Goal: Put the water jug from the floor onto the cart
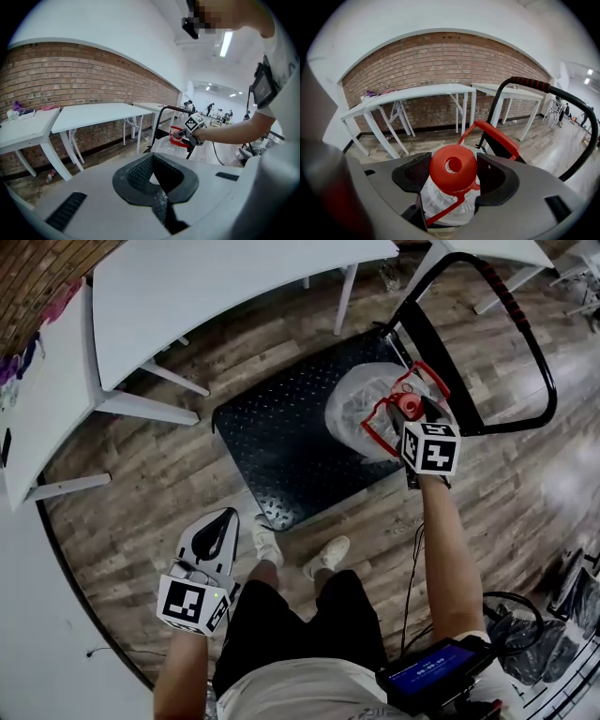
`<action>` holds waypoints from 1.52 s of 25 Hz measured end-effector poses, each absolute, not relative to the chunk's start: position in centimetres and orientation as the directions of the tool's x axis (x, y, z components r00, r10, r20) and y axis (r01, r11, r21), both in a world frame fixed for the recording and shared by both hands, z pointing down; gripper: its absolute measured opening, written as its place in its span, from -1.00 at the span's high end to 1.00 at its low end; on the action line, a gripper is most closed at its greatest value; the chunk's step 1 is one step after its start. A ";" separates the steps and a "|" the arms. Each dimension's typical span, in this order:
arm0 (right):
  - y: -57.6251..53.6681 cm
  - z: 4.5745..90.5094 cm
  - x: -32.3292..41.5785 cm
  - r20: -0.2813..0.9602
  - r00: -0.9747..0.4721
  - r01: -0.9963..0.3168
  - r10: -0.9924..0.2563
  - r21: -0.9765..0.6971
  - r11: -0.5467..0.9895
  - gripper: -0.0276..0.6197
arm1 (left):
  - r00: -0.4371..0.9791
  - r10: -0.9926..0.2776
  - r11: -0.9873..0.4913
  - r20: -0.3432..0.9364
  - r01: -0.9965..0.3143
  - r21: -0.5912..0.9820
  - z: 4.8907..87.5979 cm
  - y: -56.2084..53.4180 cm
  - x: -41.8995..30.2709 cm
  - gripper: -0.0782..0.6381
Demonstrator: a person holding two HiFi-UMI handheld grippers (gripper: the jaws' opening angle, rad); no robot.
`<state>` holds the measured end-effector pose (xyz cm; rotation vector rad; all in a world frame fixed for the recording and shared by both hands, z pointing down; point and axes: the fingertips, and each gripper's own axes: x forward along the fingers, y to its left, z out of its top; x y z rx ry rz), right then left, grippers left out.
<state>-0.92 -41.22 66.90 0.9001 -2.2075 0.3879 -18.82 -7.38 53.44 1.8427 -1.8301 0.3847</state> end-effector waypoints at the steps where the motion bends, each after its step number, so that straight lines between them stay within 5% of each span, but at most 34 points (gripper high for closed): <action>1: -41.5 67.4 -1.6 0.716 -0.505 -0.697 -0.483 -0.008 0.717 -0.03 | 0.047 -0.840 0.043 0.540 -0.987 0.153 53.5 -7.1 -19.0 0.78; 26: -41.2 66.1 -4.4 0.677 -0.536 -0.687 -0.505 -0.002 0.727 -0.04 | 0.069 -0.842 0.012 0.535 -0.989 0.147 53.4 -3.6 -21.0 0.78; 38: -33.2 41.0 -4.7 0.167 -0.629 -0.747 -0.759 0.140 0.650 -0.03 | 0.221 -0.893 -0.202 0.392 -0.975 0.091 47.6 -5.6 -20.5 0.78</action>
